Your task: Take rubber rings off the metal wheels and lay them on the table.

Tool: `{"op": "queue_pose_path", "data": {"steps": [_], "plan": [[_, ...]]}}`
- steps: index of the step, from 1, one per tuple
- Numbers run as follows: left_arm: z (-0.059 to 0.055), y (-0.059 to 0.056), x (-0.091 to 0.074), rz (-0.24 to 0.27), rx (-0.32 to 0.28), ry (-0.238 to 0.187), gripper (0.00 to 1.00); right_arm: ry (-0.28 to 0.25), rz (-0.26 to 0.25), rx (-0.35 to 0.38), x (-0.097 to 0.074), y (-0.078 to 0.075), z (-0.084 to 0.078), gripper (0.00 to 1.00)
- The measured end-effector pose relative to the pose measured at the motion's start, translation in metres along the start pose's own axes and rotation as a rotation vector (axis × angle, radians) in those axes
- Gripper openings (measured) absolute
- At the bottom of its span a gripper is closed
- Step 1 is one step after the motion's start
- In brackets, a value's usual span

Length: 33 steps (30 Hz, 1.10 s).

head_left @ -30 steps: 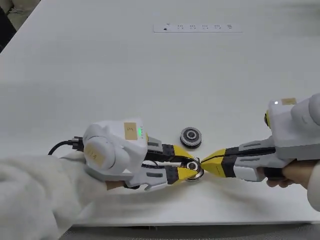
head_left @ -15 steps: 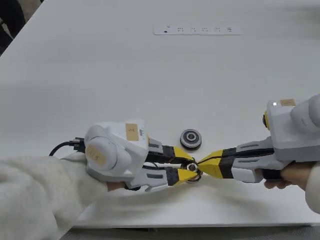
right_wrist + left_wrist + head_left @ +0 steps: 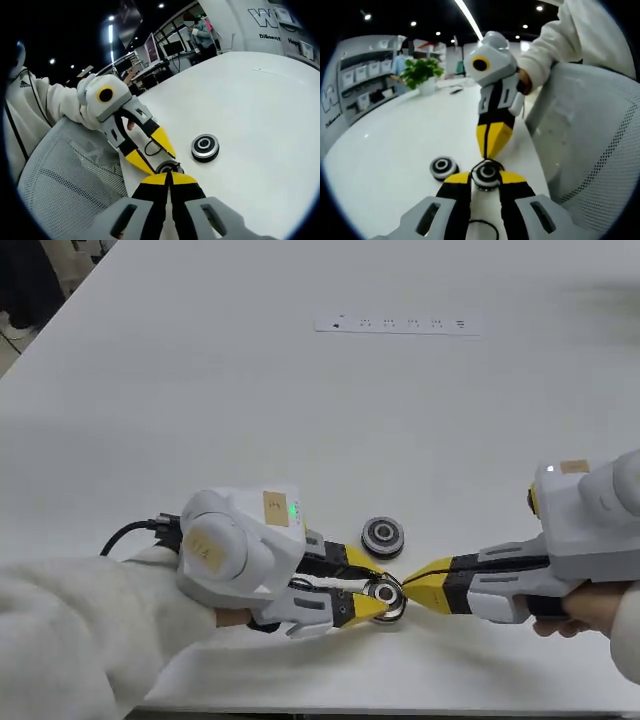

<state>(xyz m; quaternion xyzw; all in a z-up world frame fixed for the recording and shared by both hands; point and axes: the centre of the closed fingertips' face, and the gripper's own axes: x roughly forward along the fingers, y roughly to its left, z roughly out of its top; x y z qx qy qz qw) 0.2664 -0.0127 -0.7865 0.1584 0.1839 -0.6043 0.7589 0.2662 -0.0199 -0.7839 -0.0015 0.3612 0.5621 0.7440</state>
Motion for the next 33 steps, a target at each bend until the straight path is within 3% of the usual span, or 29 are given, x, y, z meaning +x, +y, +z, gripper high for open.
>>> {"op": "queue_pose_path", "data": {"steps": [10, 14, 24, 33], "plan": [[0.009, -0.001, -0.037, 0.016, 0.013, -0.009, 0.32, 0.020, -0.010, -0.016, -0.002, 0.001, 0.001, 0.00], [0.011, 0.001, -0.057, 0.051, 0.009, -0.013, 0.35, -0.011, -0.002, -0.009, -0.004, 0.006, 0.012, 0.00], [0.009, 0.015, -0.121, 0.209, -0.008, -0.029, 0.46, -0.028, -0.010, -0.027, -0.006, 0.013, 0.027, 0.00], [0.001, 0.023, -0.167, 0.332, -0.054, -0.051, 0.61, -0.049, -0.005, -0.042, -0.006, 0.025, 0.044, 0.00]]}}
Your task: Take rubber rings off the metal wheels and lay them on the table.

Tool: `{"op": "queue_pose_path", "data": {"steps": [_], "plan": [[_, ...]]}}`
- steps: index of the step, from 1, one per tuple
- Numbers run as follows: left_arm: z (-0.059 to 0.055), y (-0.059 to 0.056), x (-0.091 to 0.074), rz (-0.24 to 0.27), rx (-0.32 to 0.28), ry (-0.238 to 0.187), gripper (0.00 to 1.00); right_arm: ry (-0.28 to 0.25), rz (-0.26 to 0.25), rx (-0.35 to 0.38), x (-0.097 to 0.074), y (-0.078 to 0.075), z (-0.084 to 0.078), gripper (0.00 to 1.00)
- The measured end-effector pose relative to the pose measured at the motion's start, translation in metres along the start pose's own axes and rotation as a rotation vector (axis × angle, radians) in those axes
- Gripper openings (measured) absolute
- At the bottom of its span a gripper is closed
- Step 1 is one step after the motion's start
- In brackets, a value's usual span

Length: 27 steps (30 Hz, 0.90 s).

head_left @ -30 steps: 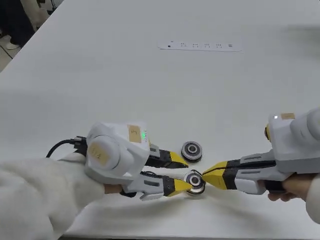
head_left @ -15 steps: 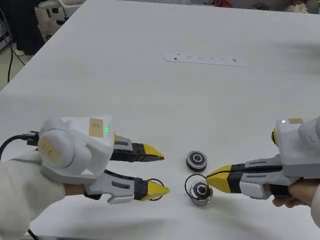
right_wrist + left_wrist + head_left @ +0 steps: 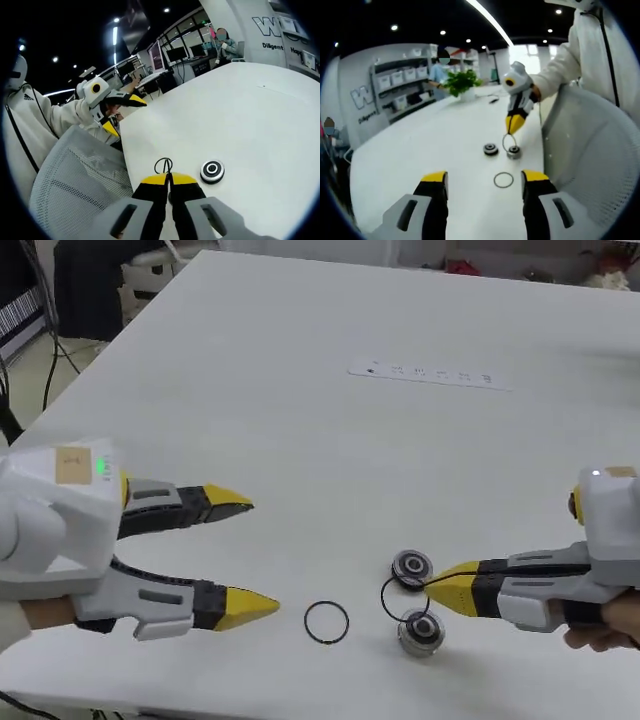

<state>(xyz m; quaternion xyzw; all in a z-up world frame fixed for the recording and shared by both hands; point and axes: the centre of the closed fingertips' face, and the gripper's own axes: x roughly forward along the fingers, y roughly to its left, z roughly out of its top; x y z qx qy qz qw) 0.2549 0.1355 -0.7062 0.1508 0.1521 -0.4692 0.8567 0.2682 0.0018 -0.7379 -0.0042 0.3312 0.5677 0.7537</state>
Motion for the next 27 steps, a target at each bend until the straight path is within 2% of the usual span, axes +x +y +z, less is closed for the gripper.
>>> {"op": "queue_pose_path", "data": {"steps": [6, 12, 22, 27], "plan": [[-0.008, 0.009, -0.024, 0.065, -0.043, -0.005, 0.71, -0.005, 0.006, -0.002, 0.004, 0.008, 0.007, 0.00], [-0.021, 0.015, -0.045, 0.113, -0.077, -0.001, 0.74, -0.007, 0.022, 0.008, 0.015, 0.016, 0.013, 0.00], [-0.041, 0.018, -0.066, 0.135, -0.096, 0.017, 0.74, -0.005, 0.063, 0.015, 0.043, 0.031, 0.025, 0.00], [-0.050, 0.021, -0.072, 0.140, -0.102, 0.022, 0.74, 0.012, 0.079, 0.012, 0.058, 0.038, 0.025, 0.00]]}}
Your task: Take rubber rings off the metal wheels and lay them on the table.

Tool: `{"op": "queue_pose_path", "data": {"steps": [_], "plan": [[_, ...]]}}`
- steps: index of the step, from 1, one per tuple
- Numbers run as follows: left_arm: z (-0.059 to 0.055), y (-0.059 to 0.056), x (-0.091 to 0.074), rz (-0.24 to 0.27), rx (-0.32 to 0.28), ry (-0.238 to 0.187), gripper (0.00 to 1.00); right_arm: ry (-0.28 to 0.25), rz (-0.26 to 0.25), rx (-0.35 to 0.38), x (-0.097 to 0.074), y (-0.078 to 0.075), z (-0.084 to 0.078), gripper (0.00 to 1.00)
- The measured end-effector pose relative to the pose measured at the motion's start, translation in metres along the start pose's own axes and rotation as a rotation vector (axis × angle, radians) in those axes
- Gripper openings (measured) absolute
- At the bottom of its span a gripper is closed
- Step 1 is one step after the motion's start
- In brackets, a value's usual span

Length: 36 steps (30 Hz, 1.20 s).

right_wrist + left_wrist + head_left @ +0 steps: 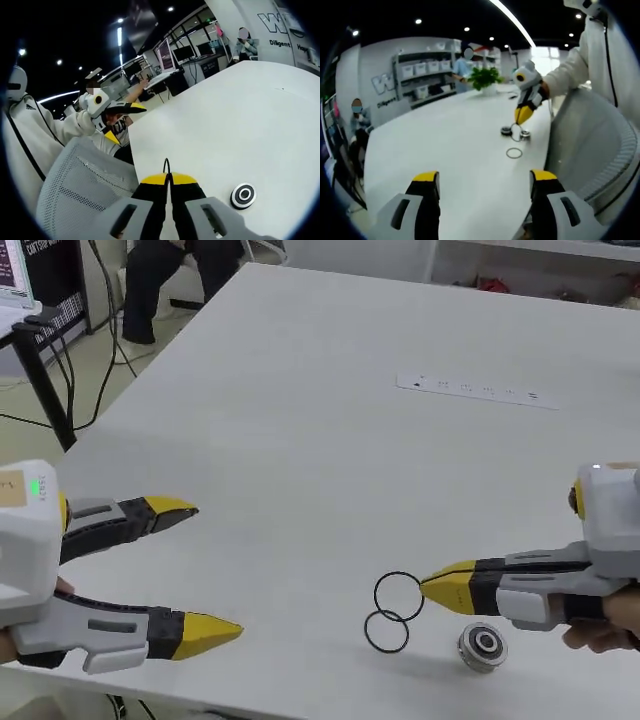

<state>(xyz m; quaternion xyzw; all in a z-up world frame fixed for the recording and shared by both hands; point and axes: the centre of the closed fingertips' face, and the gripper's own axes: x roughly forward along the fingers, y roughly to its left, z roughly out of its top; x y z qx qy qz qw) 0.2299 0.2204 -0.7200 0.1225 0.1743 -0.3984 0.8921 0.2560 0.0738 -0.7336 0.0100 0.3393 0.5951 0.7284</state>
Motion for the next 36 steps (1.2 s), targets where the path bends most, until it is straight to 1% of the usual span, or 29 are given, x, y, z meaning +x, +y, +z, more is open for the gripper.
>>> {"op": "queue_pose_path", "data": {"steps": [8, 17, 24, 30, 36], "plan": [[-0.010, 0.004, -0.001, -0.002, -0.014, 0.003, 0.74, 0.034, 0.001, 0.020, 0.015, -0.001, -0.009, 0.00], [-0.013, 0.005, 0.004, -0.011, -0.023, -0.004, 0.74, 0.076, -0.009, 0.060, 0.030, -0.010, -0.023, 0.00], [-0.017, 0.003, 0.009, -0.019, -0.026, 0.002, 0.74, 0.103, -0.012, 0.077, 0.039, -0.016, -0.033, 0.00], [-0.018, 0.004, 0.010, -0.019, -0.034, 0.000, 0.74, 0.117, -0.020, 0.088, 0.044, -0.020, -0.037, 0.00], [-0.019, 0.003, 0.012, -0.021, -0.038, 0.000, 0.75, 0.132, -0.043, 0.098, 0.047, -0.026, -0.043, 0.00]]}}
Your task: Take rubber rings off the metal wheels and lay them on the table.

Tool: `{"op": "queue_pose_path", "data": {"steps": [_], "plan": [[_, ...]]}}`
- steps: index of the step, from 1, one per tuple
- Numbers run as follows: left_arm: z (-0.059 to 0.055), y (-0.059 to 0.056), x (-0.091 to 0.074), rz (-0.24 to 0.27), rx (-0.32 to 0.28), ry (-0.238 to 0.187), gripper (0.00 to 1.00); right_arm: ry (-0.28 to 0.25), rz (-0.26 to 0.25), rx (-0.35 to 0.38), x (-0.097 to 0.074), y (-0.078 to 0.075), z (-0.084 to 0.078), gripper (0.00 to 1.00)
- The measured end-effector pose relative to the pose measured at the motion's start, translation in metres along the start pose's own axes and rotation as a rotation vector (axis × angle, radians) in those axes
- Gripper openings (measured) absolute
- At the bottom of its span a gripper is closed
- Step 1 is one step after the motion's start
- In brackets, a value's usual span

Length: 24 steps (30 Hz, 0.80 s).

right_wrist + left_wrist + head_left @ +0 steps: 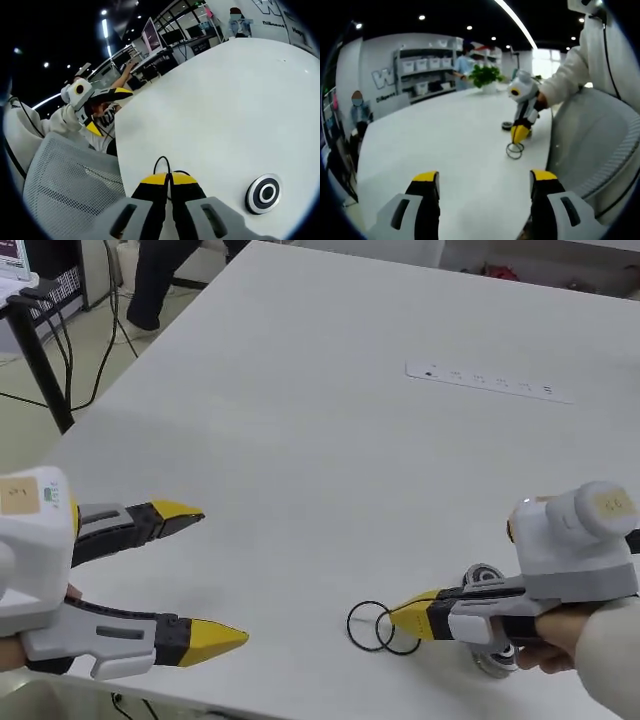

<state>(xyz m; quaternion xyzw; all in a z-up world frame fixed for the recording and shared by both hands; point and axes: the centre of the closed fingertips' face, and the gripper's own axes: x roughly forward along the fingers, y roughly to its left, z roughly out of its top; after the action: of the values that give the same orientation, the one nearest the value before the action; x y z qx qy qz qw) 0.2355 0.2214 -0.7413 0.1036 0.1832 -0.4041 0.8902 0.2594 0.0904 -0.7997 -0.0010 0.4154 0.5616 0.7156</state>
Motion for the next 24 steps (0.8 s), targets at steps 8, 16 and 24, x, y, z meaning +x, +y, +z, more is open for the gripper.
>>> {"op": "queue_pose_path", "data": {"steps": [8, 16, 24], "plan": [[0.000, 0.000, 0.000, 0.000, -0.004, -0.004, 0.75, 0.008, -0.017, -0.004, 0.001, -0.006, -0.003, 0.01], [0.001, 0.000, -0.002, 0.002, -0.006, -0.006, 0.75, 0.017, -0.031, -0.012, 0.001, -0.010, -0.004, 0.07], [0.003, 0.001, -0.003, 0.010, -0.005, -0.012, 0.75, 0.011, -0.045, -0.033, -0.007, -0.013, 0.000, 0.09]]}}
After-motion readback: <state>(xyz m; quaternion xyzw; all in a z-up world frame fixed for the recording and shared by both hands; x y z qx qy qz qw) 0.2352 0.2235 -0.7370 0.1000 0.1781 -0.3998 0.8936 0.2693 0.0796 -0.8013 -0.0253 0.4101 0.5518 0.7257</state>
